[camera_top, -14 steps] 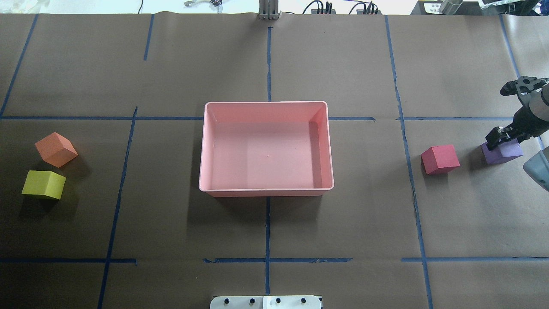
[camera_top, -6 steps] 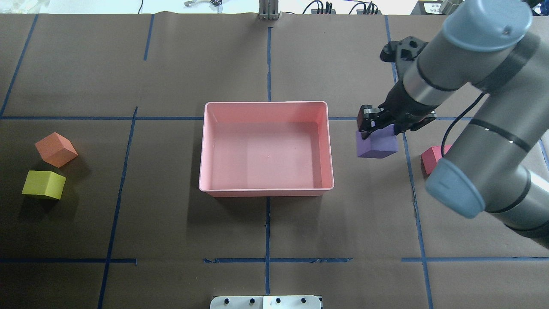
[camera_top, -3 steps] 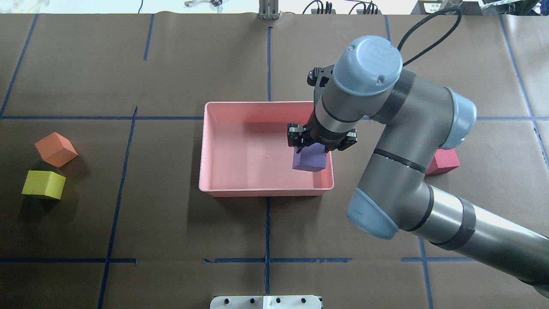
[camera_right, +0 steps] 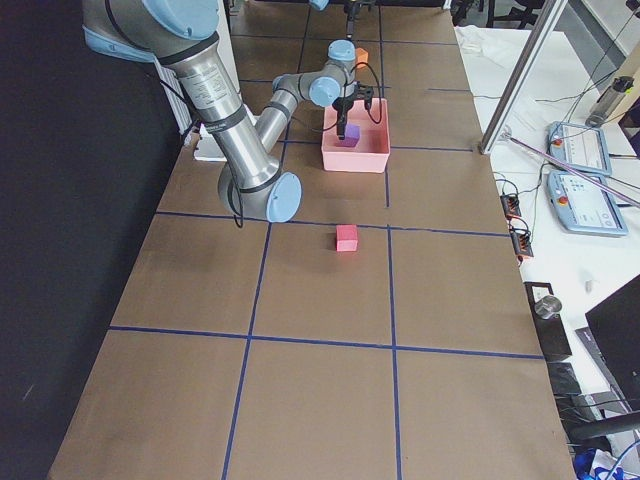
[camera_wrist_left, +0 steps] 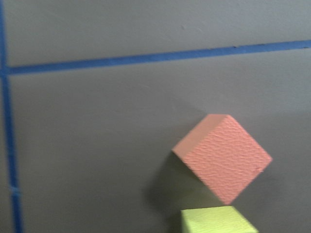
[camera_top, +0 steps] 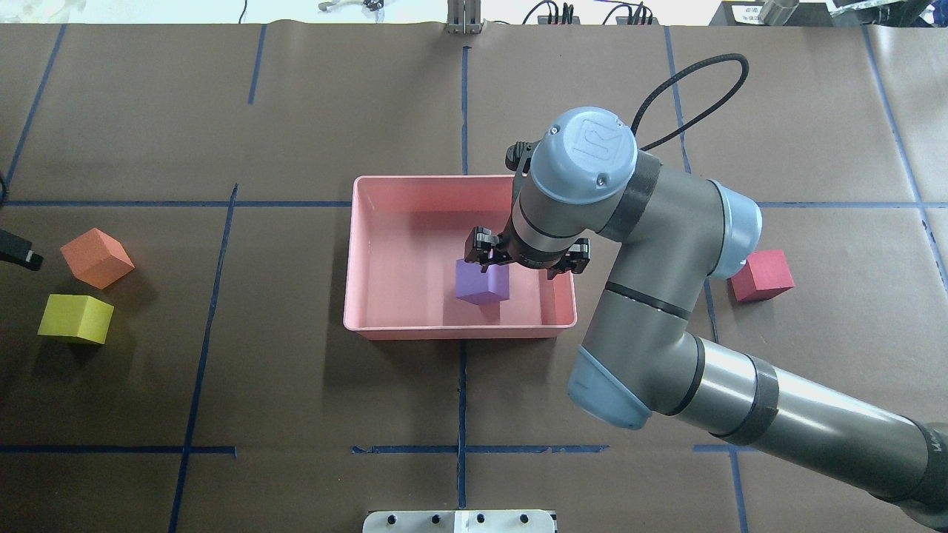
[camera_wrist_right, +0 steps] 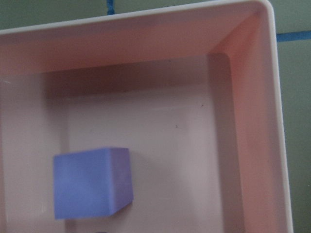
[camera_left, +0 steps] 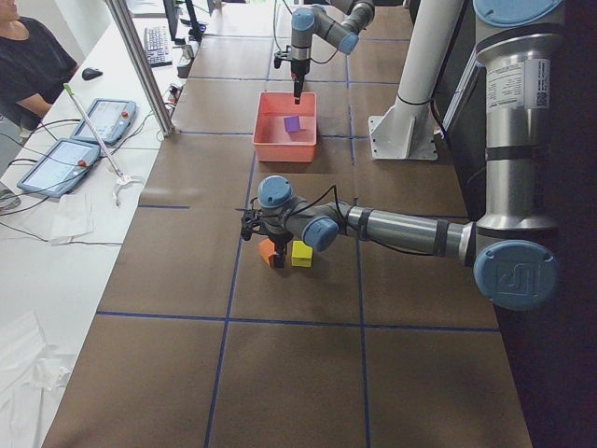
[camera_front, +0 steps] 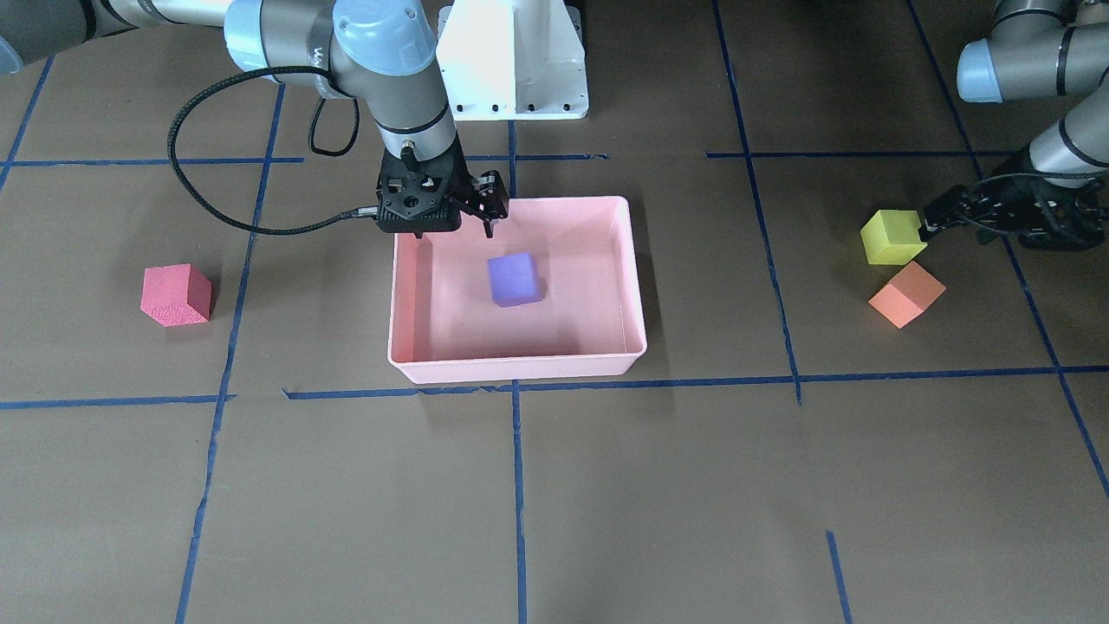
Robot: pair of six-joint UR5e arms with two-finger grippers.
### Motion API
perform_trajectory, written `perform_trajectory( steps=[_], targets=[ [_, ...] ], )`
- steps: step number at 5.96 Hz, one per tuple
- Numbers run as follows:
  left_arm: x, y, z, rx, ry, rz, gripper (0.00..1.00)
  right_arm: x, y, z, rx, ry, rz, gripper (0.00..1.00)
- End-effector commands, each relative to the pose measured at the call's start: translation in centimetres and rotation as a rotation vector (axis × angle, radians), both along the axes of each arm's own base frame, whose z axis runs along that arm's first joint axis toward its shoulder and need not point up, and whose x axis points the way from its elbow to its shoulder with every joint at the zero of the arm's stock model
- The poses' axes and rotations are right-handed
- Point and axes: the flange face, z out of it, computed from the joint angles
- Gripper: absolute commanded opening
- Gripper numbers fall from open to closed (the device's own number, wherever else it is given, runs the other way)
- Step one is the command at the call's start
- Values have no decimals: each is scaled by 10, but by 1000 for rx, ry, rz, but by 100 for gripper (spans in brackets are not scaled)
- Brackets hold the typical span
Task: Place blocks into pink bin with both arms
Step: 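Grasp the yellow cube with the left gripper while the right reaches the red cube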
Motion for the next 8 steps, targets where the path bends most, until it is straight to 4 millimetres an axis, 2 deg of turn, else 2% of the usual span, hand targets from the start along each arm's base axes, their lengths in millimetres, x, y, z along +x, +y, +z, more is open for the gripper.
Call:
perform_trajectory(
  steps=[1, 2, 3, 5, 6, 7, 8],
  targets=[
    [28, 13, 12, -57, -48, -20, 100, 56, 26, 7, 30, -42, 19, 100],
    [36, 16, 10, -56, -46, -6, 100, 64, 26, 8, 32, -45, 26, 100],
    [43, 20, 18, -60, -57, 16, 100, 66, 25, 10, 30, -42, 29, 100],
    [73, 31, 26, -49, -92, 68, 100, 76, 28, 23, 22, -31, 32, 100],
    [74, 27, 28, -31, -107, 59, 54, 80, 25, 25, 27, -30, 46, 98],
    [73, 26, 5, 5, -77, 58, 7, 98, 26, 25, 29, -41, 56, 94],
    [72, 30, -53, 62, -3, 46, 4, 123, 33, 41, 22, -33, 67, 93]
  ],
)
